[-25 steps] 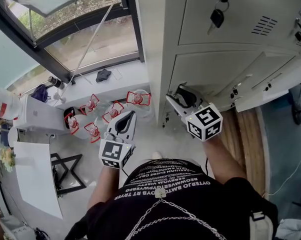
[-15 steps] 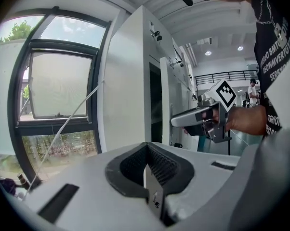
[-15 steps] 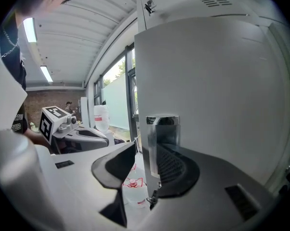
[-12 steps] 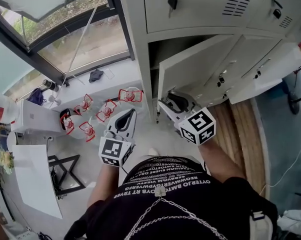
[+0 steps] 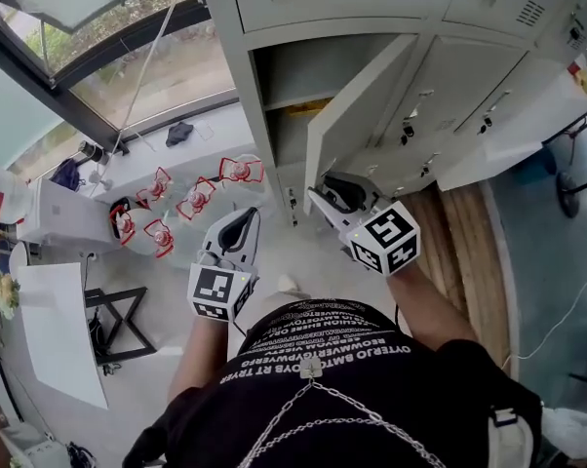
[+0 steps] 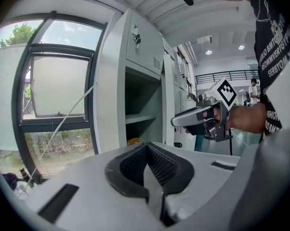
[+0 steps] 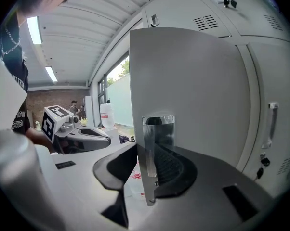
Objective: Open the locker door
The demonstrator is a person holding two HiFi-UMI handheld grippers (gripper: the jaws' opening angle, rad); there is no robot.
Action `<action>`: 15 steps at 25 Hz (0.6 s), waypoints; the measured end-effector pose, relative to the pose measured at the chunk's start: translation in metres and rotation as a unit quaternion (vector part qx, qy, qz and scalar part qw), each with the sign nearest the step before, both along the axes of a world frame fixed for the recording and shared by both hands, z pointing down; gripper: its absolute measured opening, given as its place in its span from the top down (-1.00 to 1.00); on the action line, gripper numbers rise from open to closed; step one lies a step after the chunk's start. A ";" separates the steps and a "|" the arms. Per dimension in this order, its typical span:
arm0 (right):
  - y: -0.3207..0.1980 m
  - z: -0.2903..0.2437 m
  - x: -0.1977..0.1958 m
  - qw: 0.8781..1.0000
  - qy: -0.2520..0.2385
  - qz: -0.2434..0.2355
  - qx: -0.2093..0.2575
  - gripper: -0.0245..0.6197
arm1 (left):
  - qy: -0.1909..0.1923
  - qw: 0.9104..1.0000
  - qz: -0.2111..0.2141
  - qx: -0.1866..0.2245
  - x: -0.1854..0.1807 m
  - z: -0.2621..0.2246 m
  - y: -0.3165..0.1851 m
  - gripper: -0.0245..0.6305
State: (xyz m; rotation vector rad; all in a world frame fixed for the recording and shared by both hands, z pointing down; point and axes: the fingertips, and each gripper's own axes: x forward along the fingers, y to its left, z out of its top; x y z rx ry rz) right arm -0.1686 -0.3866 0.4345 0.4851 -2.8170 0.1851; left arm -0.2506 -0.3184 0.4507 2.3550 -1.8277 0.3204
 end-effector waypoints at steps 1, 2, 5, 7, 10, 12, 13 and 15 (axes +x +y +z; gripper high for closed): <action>0.003 0.000 0.006 1.000 0.001 -0.004 0.000 0.60 | 0.001 1.000 -0.002 -0.001 0.005 0.001 0.004 0.93; 0.006 0.000 0.013 1.000 0.003 -0.007 -0.001 0.60 | 0.001 1.000 -0.002 -0.002 0.011 0.001 0.007 0.93; 0.013 -0.001 0.037 1.000 0.006 -0.014 -0.003 0.59 | -0.001 1.000 0.005 -0.001 0.035 -0.001 0.014 0.93; 0.015 -0.002 0.053 1.000 0.003 -0.013 -0.006 0.56 | -0.009 1.000 0.016 -0.001 0.054 -0.002 0.019 0.93; 0.017 -0.001 0.077 1.000 -0.001 -0.004 -0.009 0.54 | -0.017 1.000 0.022 0.004 0.077 -0.003 0.029 0.93; 0.020 0.001 0.096 1.000 -0.003 0.002 -0.017 0.52 | -0.013 1.000 0.018 0.002 0.089 -0.001 0.038 0.93; 0.021 0.002 0.105 1.000 -0.004 0.004 -0.023 0.51 | -0.010 1.000 0.015 0.002 0.096 0.000 0.043 0.93; 0.021 0.004 0.122 0.999 -0.007 0.012 -0.036 0.52 | -0.007 1.000 0.013 0.000 0.109 0.002 0.052 0.93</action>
